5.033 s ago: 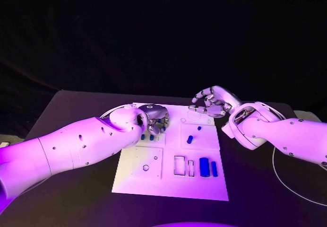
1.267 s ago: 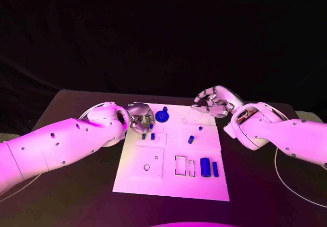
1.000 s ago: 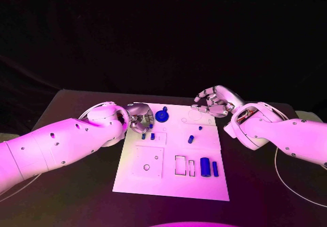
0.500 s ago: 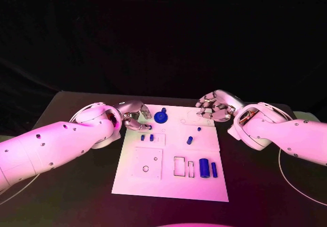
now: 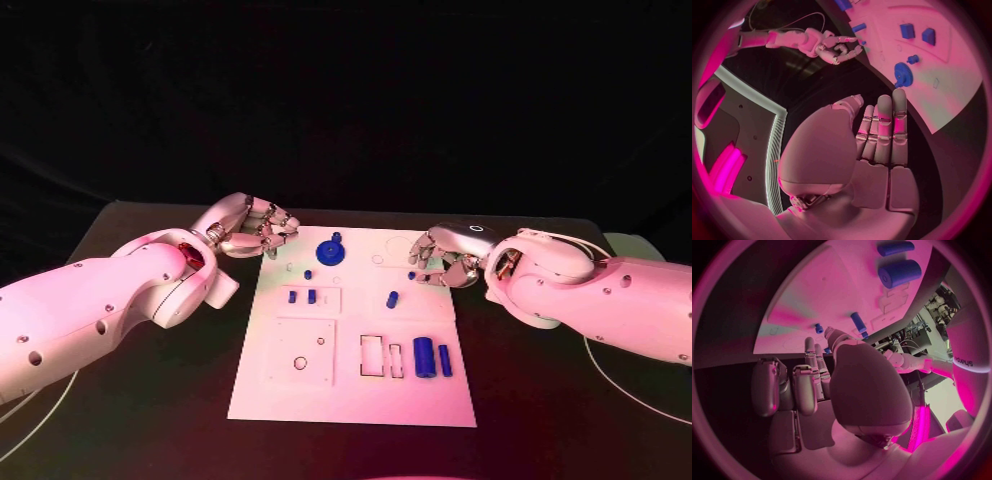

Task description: Assemble the parts on the task board

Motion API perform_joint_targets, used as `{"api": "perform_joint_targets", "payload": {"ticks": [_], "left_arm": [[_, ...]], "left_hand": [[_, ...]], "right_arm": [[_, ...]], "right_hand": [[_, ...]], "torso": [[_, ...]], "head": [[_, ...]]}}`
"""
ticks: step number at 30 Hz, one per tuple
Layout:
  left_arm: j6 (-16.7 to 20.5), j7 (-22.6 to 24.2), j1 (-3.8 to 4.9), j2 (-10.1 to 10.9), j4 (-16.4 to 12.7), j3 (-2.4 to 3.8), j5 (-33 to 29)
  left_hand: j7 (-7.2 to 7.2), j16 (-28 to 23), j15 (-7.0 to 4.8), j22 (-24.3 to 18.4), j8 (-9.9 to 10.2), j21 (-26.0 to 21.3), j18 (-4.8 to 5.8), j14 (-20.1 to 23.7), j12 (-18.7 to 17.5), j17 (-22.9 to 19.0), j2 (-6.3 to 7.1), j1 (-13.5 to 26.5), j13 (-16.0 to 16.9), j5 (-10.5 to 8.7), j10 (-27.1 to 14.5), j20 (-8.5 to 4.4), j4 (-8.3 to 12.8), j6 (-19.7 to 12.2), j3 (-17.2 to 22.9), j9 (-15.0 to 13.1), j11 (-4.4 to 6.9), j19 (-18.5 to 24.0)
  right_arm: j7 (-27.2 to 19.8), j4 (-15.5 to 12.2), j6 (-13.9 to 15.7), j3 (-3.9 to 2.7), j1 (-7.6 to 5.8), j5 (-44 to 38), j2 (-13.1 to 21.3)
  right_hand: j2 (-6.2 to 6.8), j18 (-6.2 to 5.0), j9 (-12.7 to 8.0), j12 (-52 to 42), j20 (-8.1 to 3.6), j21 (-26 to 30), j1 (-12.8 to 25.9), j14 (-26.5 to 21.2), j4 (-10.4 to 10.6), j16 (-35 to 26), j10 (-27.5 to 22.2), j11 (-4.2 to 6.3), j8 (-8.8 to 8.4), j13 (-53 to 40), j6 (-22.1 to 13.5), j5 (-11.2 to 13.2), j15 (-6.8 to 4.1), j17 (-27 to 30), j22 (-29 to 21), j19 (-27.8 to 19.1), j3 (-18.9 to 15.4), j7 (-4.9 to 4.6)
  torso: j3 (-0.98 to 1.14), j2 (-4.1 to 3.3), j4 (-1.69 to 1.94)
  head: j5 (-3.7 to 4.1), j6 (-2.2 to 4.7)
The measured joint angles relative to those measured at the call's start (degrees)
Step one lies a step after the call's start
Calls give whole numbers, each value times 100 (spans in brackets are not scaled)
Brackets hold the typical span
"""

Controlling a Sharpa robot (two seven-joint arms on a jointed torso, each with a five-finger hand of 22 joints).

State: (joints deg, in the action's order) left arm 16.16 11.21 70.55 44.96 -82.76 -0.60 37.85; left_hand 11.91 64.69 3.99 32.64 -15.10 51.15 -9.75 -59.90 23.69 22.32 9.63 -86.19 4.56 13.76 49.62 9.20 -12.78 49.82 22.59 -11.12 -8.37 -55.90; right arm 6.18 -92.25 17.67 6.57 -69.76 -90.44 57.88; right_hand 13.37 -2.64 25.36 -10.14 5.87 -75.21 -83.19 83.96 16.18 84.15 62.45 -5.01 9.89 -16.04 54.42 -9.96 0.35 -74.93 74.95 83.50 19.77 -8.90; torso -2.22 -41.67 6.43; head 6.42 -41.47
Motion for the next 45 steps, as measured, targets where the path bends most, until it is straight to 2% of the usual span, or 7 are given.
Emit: {"api": "perform_joint_targets", "payload": {"ticks": [9,15,20,26,30,37,45], "left_arm": [[150,559,-26,150,-203,-4,-1463],[212,723,-30,209,-227,-4,-1971],[243,784,-33,231,-229,-4,-2166],[267,814,-33,242,-227,-4,-2316],[278,814,-33,244,-226,-4,-2372],[292,798,-33,248,-224,-4,-2422],[296,760,-34,248,-223,-5,-2451]], "left_hand": [[-17,-25,0,-8,-13,-22,0,0,26,-24,50,-4,-1,0,58,0,13,17,59,1,18,0],[-17,-25,0,-8,-13,-21,0,0,26,-24,50,-4,-1,0,58,0,30,17,75,1,18,0],[-17,-25,0,-8,-13,-21,1,0,26,-24,50,-4,-1,0,58,0,14,16,92,1,18,0],[-17,-24,0,-8,-13,-21,1,0,26,-28,50,-4,-6,0,58,0,14,16,91,1,18,0],[-17,-24,0,-13,-13,-21,1,0,26,-29,50,-4,-6,0,57,-20,30,16,108,0,18,-21],[-17,-44,1,-13,-13,-21,1,0,26,-40,50,-4,-18,0,57,-20,30,16,139,10,18,-21],[-17,-45,-20,-12,-12,-21,1,21,26,-53,73,19,-29,0,35,-20,53,16,194,19,-4,-21]], "right_arm": [[195,13,-21,6,102,-614,-154],[273,53,-22,7,132,-762,-242],[318,85,-20,-2,139,-824,-290],[377,136,-22,-13,144,-884,-354],[405,148,-32,-17,146,-920,-378],[445,144,-82,-22,148,-1013,-405],[513,112,-132,-23,150,-1133,-412]], "right_hand": [[0,0,-13,54,51,34,0,0,-57,0,13,-51,-22,125,41,4,0,1,0,10,123,-39],[-89,0,-24,121,49,-104,-133,-1,-150,0,287,1,-23,298,258,213,-1,1,-1,12,565,-3],[-100,0,-26,154,28,-166,-144,-2,-207,24,402,12,-22,357,337,212,-3,1,-1,32,759,13],[-99,0,-19,201,24,-211,-143,-2,-382,23,544,69,-22,399,454,196,-3,2,-2,37,1077,49],[-101,0,-5,245,7,-222,-141,-2,-526,23,595,61,-22,445,497,185,-3,2,-2,53,1221,50],[-184,0,41,299,7,-282,-58,19,-833,23,655,60,6,496,538,133,-25,2,-3,53,1528,51],[-253,0,76,339,7,-306,31,19,-950,45,687,71,29,563,577,121,-25,2,-3,53,1642,49]], "torso": [[-8,-7,3],[-5,-14,-1],[-4,-15,-1],[2,-15,3],[5,-14,2],[7,-9,-1],[4,-5,1]], "head": [[4,10],[9,-8],[15,-22],[17,-40],[18,-54],[23,-64],[52,-79]]}}
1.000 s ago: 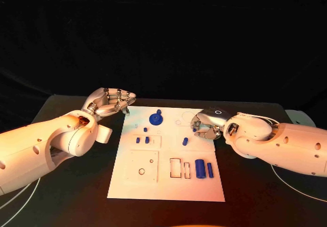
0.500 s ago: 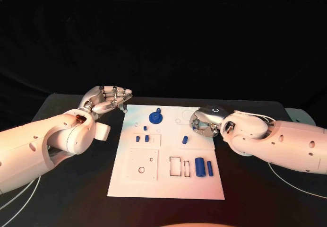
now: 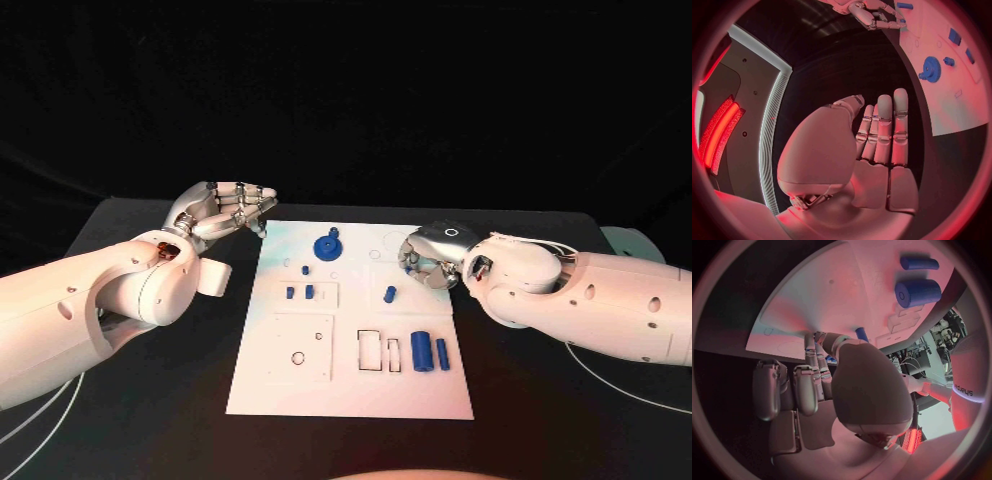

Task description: Assemble the parts on the task board

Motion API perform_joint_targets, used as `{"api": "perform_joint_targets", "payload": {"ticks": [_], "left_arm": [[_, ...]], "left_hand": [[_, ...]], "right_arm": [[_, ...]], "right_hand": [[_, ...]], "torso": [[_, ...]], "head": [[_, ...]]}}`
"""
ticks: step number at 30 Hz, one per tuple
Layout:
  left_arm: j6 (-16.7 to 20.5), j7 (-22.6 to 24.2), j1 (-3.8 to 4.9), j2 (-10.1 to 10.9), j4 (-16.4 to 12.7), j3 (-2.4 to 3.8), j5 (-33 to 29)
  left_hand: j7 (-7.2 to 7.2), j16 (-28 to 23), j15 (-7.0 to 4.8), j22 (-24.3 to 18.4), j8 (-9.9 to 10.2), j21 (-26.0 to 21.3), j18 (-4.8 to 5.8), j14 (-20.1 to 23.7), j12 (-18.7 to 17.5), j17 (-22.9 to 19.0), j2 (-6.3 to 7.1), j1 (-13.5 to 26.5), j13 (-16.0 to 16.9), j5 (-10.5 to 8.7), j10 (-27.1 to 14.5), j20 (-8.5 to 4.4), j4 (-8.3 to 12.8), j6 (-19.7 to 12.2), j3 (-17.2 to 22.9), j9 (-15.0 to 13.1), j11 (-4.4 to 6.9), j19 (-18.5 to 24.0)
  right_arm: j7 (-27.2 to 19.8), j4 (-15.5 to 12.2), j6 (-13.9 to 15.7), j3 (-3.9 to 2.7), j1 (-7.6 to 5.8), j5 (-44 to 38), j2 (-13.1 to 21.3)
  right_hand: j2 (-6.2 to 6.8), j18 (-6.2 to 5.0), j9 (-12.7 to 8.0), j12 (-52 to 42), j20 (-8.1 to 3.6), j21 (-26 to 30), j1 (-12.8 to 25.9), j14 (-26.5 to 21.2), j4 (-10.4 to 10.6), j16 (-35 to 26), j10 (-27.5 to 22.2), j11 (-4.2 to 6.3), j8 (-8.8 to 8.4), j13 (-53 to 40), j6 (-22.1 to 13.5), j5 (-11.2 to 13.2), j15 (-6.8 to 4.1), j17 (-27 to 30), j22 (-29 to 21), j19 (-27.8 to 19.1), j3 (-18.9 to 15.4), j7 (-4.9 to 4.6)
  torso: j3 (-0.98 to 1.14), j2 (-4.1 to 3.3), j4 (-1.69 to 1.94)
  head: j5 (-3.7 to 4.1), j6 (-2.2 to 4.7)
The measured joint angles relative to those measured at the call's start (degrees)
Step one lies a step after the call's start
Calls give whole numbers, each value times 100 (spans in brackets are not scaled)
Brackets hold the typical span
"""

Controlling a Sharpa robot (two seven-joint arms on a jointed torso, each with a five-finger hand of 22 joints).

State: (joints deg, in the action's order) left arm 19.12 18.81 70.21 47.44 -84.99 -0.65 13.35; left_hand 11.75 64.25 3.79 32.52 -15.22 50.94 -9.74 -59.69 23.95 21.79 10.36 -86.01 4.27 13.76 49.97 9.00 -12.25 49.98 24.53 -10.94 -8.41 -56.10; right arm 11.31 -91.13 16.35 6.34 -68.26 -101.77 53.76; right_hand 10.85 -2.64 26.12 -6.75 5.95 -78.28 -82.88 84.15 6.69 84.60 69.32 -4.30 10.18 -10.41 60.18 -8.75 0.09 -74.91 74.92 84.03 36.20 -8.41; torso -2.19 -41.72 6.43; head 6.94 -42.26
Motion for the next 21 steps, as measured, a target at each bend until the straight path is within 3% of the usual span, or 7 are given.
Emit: {"api": "perform_joint_targets", "payload": {"ticks": [8,12,21], "left_arm": [[-1,-46,0,0,-3,0,-11],[-2,-62,0,0,-4,0,-13],[-2,-84,-2,-1,-1,-1,-17]], "left_hand": [[41,-35,0,-6,0,-23,-1,0,0,-15,52,7,-6,0,-21,-21,16,-42,16,8,-21,21],[41,-35,22,-11,0,-23,0,22,0,-21,52,7,-6,0,-42,-21,16,-42,47,8,-42,21],[41,-35,21,-11,0,-23,0,22,0,-21,52,7,-6,0,-63,-21,16,-42,47,8,-20,21]], "right_arm": [[94,-49,63,12,15,-81,18],[137,-72,157,23,30,-99,45],[190,-209,414,17,26,-106,136]], "right_hand": [[22,0,30,46,0,-59,190,0,-40,0,52,9,0,17,19,36,0,0,-1,0,39,20],[11,0,48,82,0,-59,366,-1,-49,0,112,30,-8,44,38,273,0,1,-1,0,48,40],[31,0,64,81,0,-94,462,-23,-49,-1,113,30,21,41,35,376,-22,-1,-1,0,49,39]], "torso": [[-1,3,2],[-3,2,3],[-4,5,2]], "head": [[4,-2],[5,1],[14,9]]}}
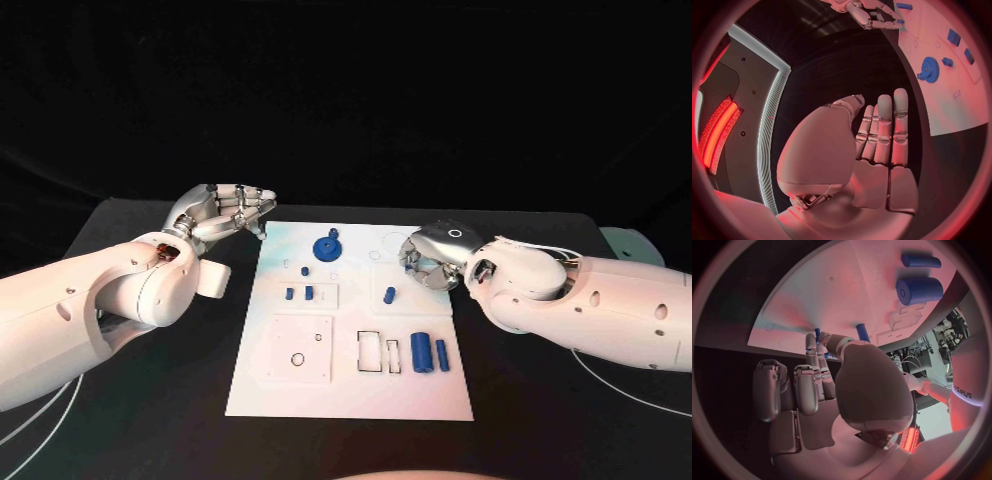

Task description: Assemble the parts on the task board

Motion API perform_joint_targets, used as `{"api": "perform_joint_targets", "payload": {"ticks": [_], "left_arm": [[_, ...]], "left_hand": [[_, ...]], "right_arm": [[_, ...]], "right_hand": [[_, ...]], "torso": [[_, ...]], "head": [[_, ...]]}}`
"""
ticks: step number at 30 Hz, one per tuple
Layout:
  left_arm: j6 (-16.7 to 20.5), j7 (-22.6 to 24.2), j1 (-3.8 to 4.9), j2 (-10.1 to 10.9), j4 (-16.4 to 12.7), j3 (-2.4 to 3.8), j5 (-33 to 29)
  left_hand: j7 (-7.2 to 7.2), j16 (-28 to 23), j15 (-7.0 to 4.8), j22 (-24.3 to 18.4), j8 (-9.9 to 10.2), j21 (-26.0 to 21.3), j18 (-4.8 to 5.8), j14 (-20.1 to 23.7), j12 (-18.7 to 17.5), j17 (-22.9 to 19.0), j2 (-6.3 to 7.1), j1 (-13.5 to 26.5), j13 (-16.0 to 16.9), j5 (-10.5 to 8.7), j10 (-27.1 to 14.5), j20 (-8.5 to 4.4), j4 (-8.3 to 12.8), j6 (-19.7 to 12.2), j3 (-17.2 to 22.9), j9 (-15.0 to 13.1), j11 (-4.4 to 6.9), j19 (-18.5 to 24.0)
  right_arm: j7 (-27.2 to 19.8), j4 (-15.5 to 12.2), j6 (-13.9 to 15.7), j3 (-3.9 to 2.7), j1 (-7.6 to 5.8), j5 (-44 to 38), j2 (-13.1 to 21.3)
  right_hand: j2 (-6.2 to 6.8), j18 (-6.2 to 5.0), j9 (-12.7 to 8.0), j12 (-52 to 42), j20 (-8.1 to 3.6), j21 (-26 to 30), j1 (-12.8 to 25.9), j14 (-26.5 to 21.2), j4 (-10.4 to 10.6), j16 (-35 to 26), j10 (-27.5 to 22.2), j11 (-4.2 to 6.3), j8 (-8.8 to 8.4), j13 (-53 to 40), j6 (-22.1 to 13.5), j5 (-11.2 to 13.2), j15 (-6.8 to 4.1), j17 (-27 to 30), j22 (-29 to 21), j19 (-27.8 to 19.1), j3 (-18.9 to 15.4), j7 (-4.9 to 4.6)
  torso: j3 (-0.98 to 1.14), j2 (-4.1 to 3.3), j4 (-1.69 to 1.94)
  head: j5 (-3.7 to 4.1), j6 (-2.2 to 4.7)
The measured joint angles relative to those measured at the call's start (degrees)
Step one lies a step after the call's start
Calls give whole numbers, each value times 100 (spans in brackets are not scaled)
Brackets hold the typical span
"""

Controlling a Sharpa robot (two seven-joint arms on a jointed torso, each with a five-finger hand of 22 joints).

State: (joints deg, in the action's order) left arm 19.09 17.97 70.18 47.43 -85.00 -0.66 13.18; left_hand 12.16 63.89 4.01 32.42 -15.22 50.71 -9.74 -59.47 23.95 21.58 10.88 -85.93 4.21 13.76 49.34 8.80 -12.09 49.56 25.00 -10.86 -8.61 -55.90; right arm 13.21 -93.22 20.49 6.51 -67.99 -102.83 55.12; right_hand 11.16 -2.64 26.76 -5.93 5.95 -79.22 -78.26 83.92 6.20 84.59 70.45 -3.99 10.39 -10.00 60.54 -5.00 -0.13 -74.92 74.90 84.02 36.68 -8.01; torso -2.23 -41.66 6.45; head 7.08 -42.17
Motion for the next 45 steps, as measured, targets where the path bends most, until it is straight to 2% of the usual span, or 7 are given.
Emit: {"api": "perform_joint_targets", "payload": {"ticks": [8,15,21,26,31,40,45], "left_arm": [[0,-12,-3,0,7,0,-1],[1,-18,-6,6,6,0,-3],[5,-17,-16,4,2,0,-10],[15,-13,-27,2,-4,0,-23],[26,-8,-31,-3,-23,0,-38],[40,-2,-34,-30,-39,0,-61],[42,-1,-34,-62,-35,-2,-69]], "left_hand": [[0,0,0,0,0,0,0,0,0,-6,0,0,0,0,0,0,0,0,0,5,0,0],[21,0,0,0,0,0,0,0,0,-6,0,0,-5,0,0,0,0,-21,0,4,0,0],[21,0,0,1,0,0,0,0,0,-6,0,0,-5,0,-20,0,16,-21,15,4,-21,0],[20,0,0,-1,0,0,1,0,0,-6,0,0,-4,0,-20,0,16,-21,15,4,-21,0],[20,0,0,-4,0,0,0,0,0,-5,0,0,-4,0,-20,1,16,-21,15,4,-21,0],[20,0,0,-4,0,0,1,0,0,-11,0,0,-4,0,-20,1,16,-21,15,4,-21,0],[20,0,0,-4,0,0,0,-1,0,-11,10,10,-4,0,-20,1,16,-21,15,3,-21,0]], "right_arm": [[16,-291,169,-23,-45,-2,186],[25,-800,302,-31,-61,15,292],[12,-1202,437,-35,-57,45,134],[-16,-1327,525,-36,-7,71,-134],[-63,-1320,590,-36,133,91,-398],[-181,-1070,683,-27,507,114,-852],[-239,-926,719,-28,666,120,-1036]], "right_hand": [[-7,0,23,0,0,0,37,0,0,0,40,1,1,9,19,49,0,-3,4,0,0,19],[-7,0,21,23,0,-31,37,0,1,0,40,1,0,9,19,81,0,-2,4,0,-1,19],[-7,0,20,23,0,-31,37,0,-14,0,39,0,-1,8,19,81,0,-2,4,0,14,19],[-7,0,15,22,0,-31,37,0,-30,0,39,0,-1,14,18,82,0,-2,3,0,30,19],[-6,0,14,23,0,-31,37,0,-46,-1,39,0,-3,13,18,82,0,-1,3,0,46,19],[-6,0,21,23,-21,-31,37,0,-46,-1,39,0,-12,18,17,55,1,-1,2,-22,46,18],[-6,1,20,45,-21,-31,36,0,-46,-1,39,0,-12,18,16,55,1,0,2,-22,46,18]], "torso": [[0,0,-1],[0,-2,-10],[1,-2,3],[0,-2,5],[-8,-5,4],[-11,-10,-3],[-11,-9,0]], "head": [[-4,-3],[-65,1],[-141,-11],[-240,-24],[-380,-59],[-660,-158],[-760,-197]]}}
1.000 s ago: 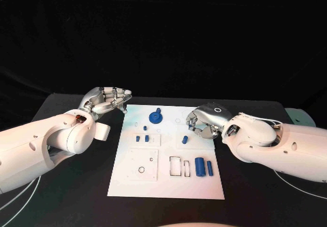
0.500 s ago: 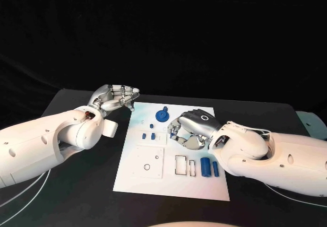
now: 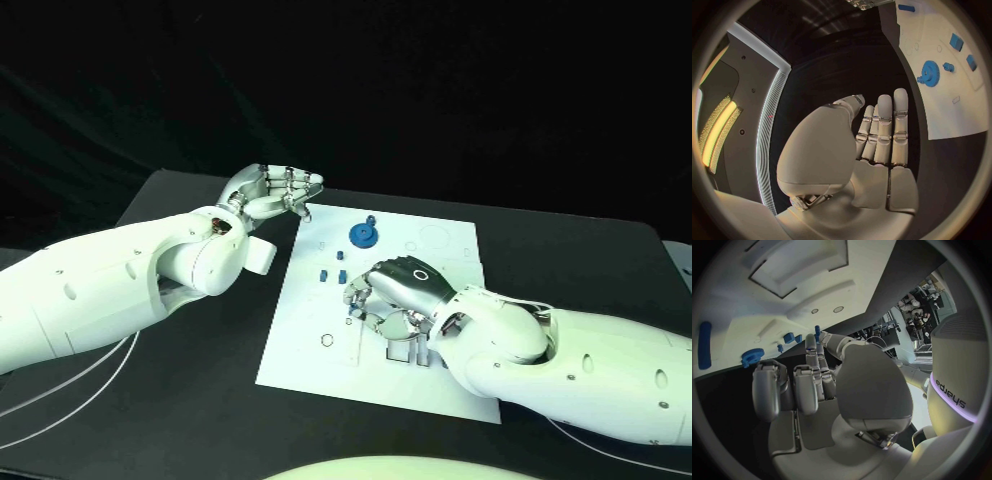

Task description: Assemble the parts on the task board

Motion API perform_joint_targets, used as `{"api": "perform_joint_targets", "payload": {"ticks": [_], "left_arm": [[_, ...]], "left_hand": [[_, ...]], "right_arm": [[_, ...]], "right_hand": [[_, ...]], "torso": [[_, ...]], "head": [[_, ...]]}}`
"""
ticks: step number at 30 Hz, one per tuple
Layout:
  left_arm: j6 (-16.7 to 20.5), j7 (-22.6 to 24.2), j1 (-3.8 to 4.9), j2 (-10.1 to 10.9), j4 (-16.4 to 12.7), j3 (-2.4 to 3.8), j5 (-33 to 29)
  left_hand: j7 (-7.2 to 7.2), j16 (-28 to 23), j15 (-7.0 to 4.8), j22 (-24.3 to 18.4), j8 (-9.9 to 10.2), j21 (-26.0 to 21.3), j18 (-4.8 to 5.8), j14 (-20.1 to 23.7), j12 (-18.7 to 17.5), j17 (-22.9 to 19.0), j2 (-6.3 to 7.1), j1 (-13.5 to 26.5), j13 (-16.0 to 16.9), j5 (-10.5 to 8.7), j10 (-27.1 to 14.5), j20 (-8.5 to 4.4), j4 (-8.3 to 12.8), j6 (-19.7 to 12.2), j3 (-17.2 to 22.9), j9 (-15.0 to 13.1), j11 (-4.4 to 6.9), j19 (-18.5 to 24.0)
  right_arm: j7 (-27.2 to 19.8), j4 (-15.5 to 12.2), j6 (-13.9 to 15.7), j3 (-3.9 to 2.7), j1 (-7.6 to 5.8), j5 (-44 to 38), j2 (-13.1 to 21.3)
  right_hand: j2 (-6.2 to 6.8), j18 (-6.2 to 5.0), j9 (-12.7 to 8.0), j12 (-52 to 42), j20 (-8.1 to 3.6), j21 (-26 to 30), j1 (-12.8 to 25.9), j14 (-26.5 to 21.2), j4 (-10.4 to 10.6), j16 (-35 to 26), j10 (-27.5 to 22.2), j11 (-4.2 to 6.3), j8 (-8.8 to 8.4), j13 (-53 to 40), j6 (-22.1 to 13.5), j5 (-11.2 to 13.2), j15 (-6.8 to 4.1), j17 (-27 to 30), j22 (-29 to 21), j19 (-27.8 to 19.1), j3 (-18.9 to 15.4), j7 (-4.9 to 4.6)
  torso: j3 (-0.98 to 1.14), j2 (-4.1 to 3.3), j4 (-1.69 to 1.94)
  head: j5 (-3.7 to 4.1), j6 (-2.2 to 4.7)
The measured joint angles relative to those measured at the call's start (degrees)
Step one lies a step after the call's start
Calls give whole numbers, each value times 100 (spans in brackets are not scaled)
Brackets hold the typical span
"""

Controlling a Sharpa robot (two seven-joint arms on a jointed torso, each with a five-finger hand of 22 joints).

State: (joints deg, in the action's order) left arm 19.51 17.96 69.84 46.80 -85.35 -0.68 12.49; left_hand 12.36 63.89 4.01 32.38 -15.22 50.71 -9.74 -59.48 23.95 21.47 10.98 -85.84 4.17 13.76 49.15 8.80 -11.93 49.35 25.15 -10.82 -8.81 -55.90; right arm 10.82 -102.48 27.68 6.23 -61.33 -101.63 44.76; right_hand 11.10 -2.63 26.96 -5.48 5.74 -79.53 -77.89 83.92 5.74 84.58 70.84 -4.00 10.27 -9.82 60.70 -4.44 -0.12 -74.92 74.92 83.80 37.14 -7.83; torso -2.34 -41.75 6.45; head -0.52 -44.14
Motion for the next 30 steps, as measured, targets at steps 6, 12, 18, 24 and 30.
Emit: {"api": "perform_joint_targets", "payload": {"ticks": [6,12,18,24,30], "left_arm": [[0,0,0,-11,2,-1,-6],[0,0,0,-13,3,-1,-10],[0,-1,0,-11,3,-2,-11],[-1,-4,-1,-10,3,-2,-13],[-1,-6,-1,-8,2,-2,-14]], "left_hand": [[0,0,0,0,0,0,0,0,0,0,13,13,0,0,0,0,0,0,0,0,0,0],[0,0,0,0,0,0,0,0,0,0,13,13,0,0,0,0,0,0,0,0,0,0],[0,0,0,1,0,0,0,0,0,1,13,13,0,0,0,0,0,0,0,0,0,0],[0,0,0,1,0,0,0,0,0,1,13,13,1,0,0,0,0,0,0,-1,0,0],[0,0,0,1,0,0,0,0,0,1,13,13,1,0,1,0,0,0,0,-1,0,0]], "right_arm": [[-61,154,21,3,105,5,-130],[-93,245,24,6,146,6,-173],[-109,297,20,8,160,6,-186],[-114,343,4,10,164,-14,-193],[-114,388,-23,13,166,-44,-221]], "right_hand": [[0,0,-1,0,0,0,0,0,-16,0,0,0,-1,0,-1,0,0,0,0,0,16,0],[0,0,3,0,0,0,0,0,-16,0,0,0,-10,0,-10,0,0,1,-1,0,16,7],[0,0,5,0,0,0,0,0,-16,0,0,0,-12,-1,-11,0,0,1,-1,0,16,6],[0,0,4,0,0,0,0,0,-16,0,0,0,-22,0,-11,-22,0,1,-1,0,16,6],[0,0,0,0,1,0,0,0,-16,0,0,0,11,-1,-17,-22,0,1,-2,0,16,1]], "torso": [[-3,3,1],[-4,3,1],[-4,2,-5],[0,1,-5],[3,-1,-7]], "head": [[-112,-53],[-170,-69],[-203,-90],[-220,-109],[-232,-120]]}}
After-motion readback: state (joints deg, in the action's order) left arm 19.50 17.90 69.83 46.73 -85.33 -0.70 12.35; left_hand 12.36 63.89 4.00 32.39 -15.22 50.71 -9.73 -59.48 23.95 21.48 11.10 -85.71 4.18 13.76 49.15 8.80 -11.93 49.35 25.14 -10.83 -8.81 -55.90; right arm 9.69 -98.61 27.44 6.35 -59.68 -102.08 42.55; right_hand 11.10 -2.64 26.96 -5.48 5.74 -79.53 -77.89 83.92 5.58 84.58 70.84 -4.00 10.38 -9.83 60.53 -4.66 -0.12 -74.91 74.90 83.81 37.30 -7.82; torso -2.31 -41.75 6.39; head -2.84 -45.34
